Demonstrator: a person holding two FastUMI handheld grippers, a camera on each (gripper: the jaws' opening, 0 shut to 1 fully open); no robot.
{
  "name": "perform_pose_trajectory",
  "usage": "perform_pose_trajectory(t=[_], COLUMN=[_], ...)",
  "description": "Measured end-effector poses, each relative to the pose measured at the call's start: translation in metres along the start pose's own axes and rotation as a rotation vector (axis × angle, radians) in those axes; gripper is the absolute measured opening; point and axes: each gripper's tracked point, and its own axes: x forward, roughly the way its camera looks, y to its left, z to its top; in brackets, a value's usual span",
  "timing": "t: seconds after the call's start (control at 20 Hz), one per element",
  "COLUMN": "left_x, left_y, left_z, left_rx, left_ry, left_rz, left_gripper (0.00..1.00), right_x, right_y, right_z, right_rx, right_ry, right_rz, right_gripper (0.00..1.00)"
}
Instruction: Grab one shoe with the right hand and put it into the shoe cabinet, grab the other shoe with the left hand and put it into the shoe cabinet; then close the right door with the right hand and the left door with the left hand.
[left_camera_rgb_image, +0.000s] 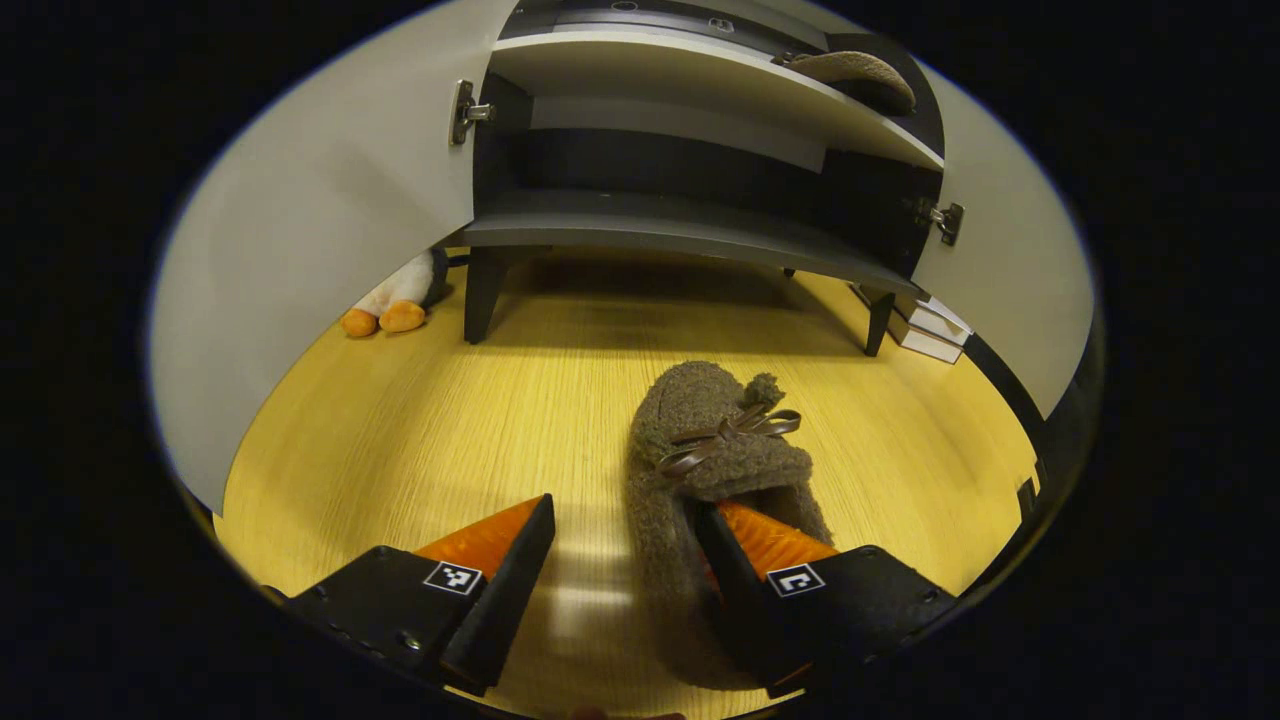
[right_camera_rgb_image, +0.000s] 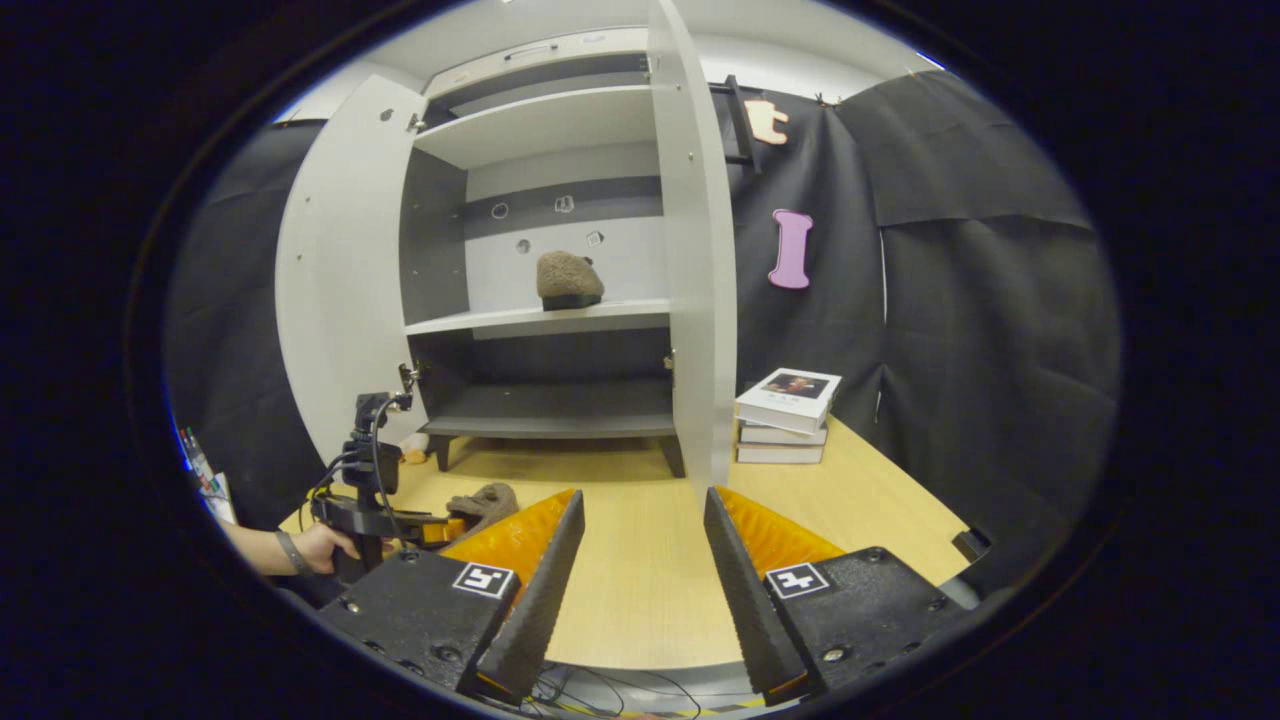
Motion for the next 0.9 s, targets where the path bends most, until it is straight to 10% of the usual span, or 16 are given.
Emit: perform_pose_trajectory(t=[0.15, 0.25, 0.55, 0.9], left_x=[0.009, 0.011, -0.024, -0.140], left_y=[-0.013, -0.015, -0.031, -0.084], left_z=[0.000, 0.005, 0.034, 0.171], left_rx=[-0.022, -0.001, 0.031, -0.024], left_ry=[0.004, -0.019, -0.085, -0.380], left_rz=[-0.041, -0.020, -0.016, -0.093], left_gripper=[0.63, 0.16, 0.15, 0.15], right_x=[0.002, 0.002, 0.006, 0.012], right_y=[0.001, 0.002, 0.002, 0.014], right_z=[-0.001, -0.001, 0.001, 0.000], right_rx=[-0.013, -0.014, -0.012, 0.006], right_ry=[0.004, 0.005, -0.011, -0.011], right_rz=[0.001, 0.003, 0.005, 0.047], right_gripper=[0.78, 0.77, 0.79, 0.79])
